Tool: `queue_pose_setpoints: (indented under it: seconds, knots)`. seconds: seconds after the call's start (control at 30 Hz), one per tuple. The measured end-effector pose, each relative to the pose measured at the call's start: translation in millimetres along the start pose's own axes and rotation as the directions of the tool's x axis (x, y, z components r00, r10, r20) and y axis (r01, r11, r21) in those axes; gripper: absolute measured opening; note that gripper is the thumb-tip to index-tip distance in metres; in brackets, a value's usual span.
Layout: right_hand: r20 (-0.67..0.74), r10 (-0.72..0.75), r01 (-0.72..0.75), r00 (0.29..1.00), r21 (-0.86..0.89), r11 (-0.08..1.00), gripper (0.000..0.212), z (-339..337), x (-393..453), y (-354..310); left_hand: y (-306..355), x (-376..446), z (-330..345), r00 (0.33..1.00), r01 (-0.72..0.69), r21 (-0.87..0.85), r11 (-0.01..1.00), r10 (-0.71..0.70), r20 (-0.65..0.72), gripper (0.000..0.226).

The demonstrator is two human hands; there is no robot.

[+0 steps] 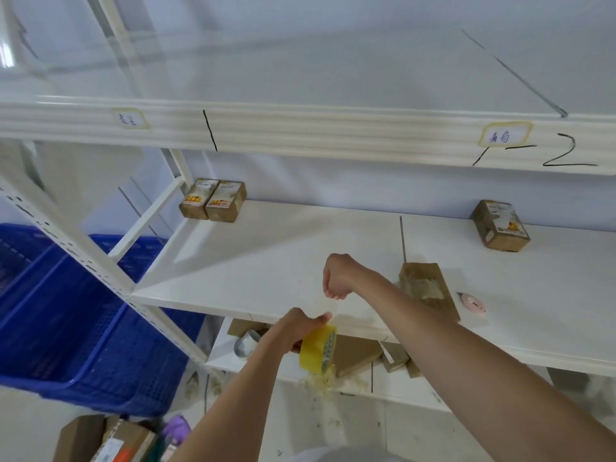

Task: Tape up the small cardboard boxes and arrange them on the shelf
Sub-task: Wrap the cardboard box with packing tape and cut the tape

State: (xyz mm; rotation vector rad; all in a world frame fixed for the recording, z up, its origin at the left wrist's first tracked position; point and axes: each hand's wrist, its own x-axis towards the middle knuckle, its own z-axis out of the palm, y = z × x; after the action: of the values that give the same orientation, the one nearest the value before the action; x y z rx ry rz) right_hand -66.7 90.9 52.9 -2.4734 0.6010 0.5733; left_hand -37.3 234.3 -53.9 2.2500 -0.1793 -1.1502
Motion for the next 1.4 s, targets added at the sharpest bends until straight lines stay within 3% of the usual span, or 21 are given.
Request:
queue_pose_setpoints:
  seconds: [0.13, 0.27, 0.43, 0.7, 0.9, 1.1, 1.23, 1.4]
  knots:
    - [0.047, 0.027, -0.027, 0.999, 0.005, 1.000, 0.020, 19.1, 8.3, 4.2, -17.5, 0.6, 2.9, 0.999, 0.032, -0.054, 0.998, -0.030, 0.026, 0.064]
    - [0.027, 0.023, -0.024, 0.999, 0.012, 1.000, 0.018, 31.3, 16.0, 6.4, -27.9, 1.7, 12.3, 0.998, 0.039, -0.220, 0.975, -0.025, 0.065, 0.048]
    - [-0.058, 0.004, -0.003, 0.998, 0.021, 1.000, 0.027, 44.9, 28.9, 11.3, -31.8, 2.8, 19.3, 0.995, 0.078, -0.361, 0.929, -0.048, 0.093, 0.048]
    - [-0.135, -0.008, 0.012, 0.991, 0.032, 0.999, 0.027, 67.1, 37.4, 25.5, -29.8, 10.4, 23.3, 0.998, 0.064, -0.294, 0.954, -0.069, -0.007, 0.044]
    - [-0.166, -0.061, 0.054, 0.984, -0.044, 0.998, 0.028, 77.4, 42.0, 26.7, -32.7, 26.0, 30.5, 0.990, 0.136, -0.280, 0.950, -0.142, -0.002, 0.048]
    - [-0.204, -0.106, 0.082, 0.973, -0.122, 0.989, 0.025, 77.7, 46.4, 29.4, -33.4, 31.5, 32.0, 0.991, 0.136, -0.314, 0.940, -0.125, 0.053, 0.043]
    - [-0.207, -0.023, 0.018, 0.978, -0.030, 0.999, 0.028, 70.9, 51.7, 39.3, -32.9, 25.1, 26.9, 0.995, 0.101, -0.208, 0.973, -0.095, 0.036, 0.053]
    - [-0.241, 0.075, -0.037, 0.968, 0.159, 0.987, 0.024, 77.0, 52.0, 56.4, -16.0, 21.1, 4.4, 0.999, 0.021, 0.253, 0.967, -0.009, -0.050, 0.055]
